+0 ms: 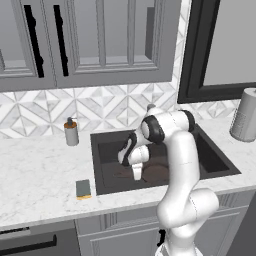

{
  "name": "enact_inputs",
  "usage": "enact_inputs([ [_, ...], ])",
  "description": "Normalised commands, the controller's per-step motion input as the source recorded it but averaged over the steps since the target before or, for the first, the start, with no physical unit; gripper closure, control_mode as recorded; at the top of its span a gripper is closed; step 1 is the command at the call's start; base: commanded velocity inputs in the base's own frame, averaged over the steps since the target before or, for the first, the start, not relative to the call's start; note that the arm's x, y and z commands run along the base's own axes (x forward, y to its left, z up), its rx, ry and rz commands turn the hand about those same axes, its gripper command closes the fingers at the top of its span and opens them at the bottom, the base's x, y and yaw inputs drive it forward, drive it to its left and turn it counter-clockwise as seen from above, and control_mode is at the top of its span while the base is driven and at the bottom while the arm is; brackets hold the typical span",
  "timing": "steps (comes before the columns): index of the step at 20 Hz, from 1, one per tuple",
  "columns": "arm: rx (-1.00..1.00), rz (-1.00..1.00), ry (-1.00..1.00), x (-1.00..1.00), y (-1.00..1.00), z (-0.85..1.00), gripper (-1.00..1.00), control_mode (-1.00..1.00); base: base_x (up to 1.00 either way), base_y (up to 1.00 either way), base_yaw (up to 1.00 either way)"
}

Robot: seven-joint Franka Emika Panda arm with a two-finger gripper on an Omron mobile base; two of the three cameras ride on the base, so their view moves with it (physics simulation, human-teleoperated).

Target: Pick the pan and sponge and place them into the sink. Then turn on the water.

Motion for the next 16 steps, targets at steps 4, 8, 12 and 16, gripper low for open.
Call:
enact_inputs([
  [4,0.0,0.14,0.15,-0.01,0.0,0.67,-1.0,-1.0,0.0,0.0,0.0],
  [8,0.0,0.25,0.03,-0.05,0.0,0.97,-1.0,-1.0,0.0,0.0,0.0],
  [12,0.02,0.34,0.0,-0.33,0.02,1.0,-1.0,-1.0,0.0,0.0,0.0],
  [16,0.03,0.53,-0.05,-0.57,0.0,0.87,-1.0,-1.0,0.0,0.0,0.0],
])
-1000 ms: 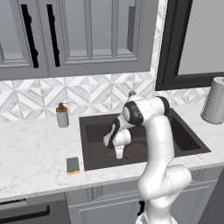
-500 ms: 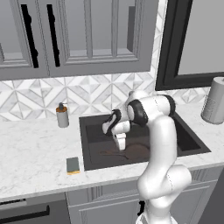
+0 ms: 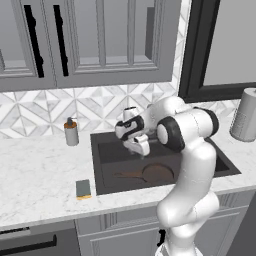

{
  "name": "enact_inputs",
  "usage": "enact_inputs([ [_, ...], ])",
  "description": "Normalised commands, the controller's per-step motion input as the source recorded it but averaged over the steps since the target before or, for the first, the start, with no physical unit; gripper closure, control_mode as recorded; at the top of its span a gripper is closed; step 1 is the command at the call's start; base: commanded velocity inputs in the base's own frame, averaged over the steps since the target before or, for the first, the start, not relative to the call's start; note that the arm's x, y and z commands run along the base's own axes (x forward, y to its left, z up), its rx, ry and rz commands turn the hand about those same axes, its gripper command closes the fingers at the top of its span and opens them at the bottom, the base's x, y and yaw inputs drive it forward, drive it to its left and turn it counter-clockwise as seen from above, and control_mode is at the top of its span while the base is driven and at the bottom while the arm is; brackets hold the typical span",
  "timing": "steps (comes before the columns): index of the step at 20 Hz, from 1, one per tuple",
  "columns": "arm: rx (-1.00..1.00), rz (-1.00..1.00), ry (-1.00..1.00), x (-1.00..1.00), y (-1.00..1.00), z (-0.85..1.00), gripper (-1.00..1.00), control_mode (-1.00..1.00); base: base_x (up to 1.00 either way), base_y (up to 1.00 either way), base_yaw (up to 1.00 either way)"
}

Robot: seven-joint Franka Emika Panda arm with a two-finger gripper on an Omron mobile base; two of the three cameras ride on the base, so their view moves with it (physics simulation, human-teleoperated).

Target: Pick the pan and sponge and place them into the sink. Then turn on the water.

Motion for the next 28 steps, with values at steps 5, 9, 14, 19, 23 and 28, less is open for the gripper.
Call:
enact_inputs([
  [5,0.15,0.57,-0.07,-0.66,0.08,0.6,-1.0,-1.0,0.0,0.0,0.0],
  [9,0.3,0.51,-0.11,-0.56,0.23,0.44,-1.0,-1.0,0.0,0.0,0.0],
  [14,0.22,0.33,-0.08,-0.23,0.8,0.4,-1.0,-1.0,0.0,0.0,0.0],
  [19,-0.01,0.25,-0.03,-0.07,0.93,0.31,-1.0,-1.0,0.0,0.0,0.0],
  [23,-0.21,0.26,0.13,-0.16,0.66,0.31,-1.0,-1.0,0.0,0.0,0.0],
  [28,-0.24,0.21,0.18,-0.29,0.45,0.09,-1.0,-1.0,0.0,0.0,0.0],
])
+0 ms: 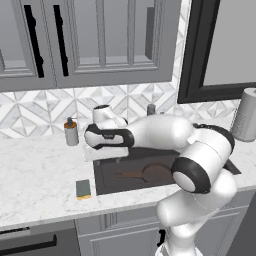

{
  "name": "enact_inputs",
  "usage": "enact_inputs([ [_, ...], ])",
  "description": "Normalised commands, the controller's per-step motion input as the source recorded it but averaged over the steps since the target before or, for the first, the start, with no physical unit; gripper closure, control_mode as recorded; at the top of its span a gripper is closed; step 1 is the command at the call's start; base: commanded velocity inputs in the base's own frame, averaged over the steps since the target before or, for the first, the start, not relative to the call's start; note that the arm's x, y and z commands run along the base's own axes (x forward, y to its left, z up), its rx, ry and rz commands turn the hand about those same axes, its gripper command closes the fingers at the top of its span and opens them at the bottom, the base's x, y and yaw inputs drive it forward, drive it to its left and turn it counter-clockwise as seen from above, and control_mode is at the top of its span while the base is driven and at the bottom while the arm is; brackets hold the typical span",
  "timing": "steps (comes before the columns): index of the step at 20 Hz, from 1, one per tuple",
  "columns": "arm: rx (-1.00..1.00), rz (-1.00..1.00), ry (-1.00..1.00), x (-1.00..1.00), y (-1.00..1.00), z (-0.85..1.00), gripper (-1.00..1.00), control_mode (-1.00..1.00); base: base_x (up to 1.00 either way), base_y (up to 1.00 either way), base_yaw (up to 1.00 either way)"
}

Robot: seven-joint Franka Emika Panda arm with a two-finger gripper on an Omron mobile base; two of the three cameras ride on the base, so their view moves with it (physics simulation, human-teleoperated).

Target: Pick the pan and sponge and place them into the sink. Then turn on the water.

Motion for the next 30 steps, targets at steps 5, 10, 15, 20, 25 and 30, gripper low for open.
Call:
enact_inputs([
  [5,-0.07,0.13,0.05,-0.3,0.27,0.0,-1.0,-1.0,0.0,0.0,0.0],
  [10,0.08,0.05,0.0,-0.11,0.21,-0.04,-1.0,-1.0,0.0,0.0,0.0],
  [15,0.12,0.02,0.0,-0.11,0.17,-0.08,-1.0,-1.0,0.0,0.0,0.0],
  [20,0.02,0.0,0.0,-0.13,0.3,-0.23,-1.0,-1.0,0.0,0.0,0.0],
  [25,0.0,0.0,0.0,-0.02,0.48,-0.37,-1.0,-1.0,0.0,0.0,0.0],
  [30,0.0,0.0,0.01,0.0,0.44,-0.39,-1.0,-1.0,0.0,0.0,0.0],
])
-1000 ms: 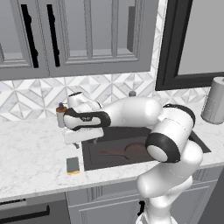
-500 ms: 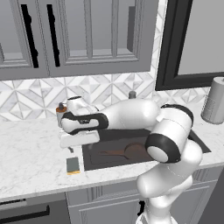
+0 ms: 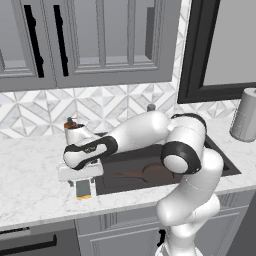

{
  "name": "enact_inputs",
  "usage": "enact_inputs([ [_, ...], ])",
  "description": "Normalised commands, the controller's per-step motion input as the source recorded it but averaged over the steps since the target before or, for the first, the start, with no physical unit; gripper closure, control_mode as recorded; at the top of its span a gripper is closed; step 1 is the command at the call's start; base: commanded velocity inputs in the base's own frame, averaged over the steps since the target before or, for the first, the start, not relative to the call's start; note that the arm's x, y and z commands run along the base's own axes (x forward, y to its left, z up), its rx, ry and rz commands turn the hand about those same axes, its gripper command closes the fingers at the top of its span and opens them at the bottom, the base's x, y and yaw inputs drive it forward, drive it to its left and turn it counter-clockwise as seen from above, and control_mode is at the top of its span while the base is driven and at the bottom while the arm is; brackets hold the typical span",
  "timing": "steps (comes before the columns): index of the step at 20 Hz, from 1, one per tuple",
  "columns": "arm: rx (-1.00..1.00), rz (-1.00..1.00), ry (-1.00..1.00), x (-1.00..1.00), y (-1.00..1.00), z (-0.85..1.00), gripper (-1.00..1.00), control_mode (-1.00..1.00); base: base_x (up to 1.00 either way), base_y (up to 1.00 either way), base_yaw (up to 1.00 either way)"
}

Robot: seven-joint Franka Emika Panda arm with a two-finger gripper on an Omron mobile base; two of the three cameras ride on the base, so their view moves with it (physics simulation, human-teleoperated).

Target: Pick the pan and sponge and place them into the sink. Then turn on the water.

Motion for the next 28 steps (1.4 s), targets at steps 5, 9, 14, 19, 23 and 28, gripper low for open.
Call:
enact_inputs([
  [5,0.0,0.0,0.0,0.0,0.07,-0.32,-1.0,-1.0,0.0,0.0,0.0],
  [9,0.0,0.0,0.0,0.0,0.0,-0.24,-1.0,-1.0,0.0,0.0,0.0],
  [14,0.0,0.0,0.0,0.0,-0.03,-0.25,-1.0,-1.0,0.0,0.0,0.0],
  [19,0.0,0.01,0.0,0.0,-0.32,-0.11,-1.0,-1.0,0.0,0.0,0.0],
  [23,0.0,0.05,0.0,0.0,-0.57,-0.06,-1.0,-1.0,0.0,0.0,0.0],
  [28,0.0,0.08,0.0,0.0,-0.29,-0.41,-1.0,-1.0,0.0,0.0,0.0],
])
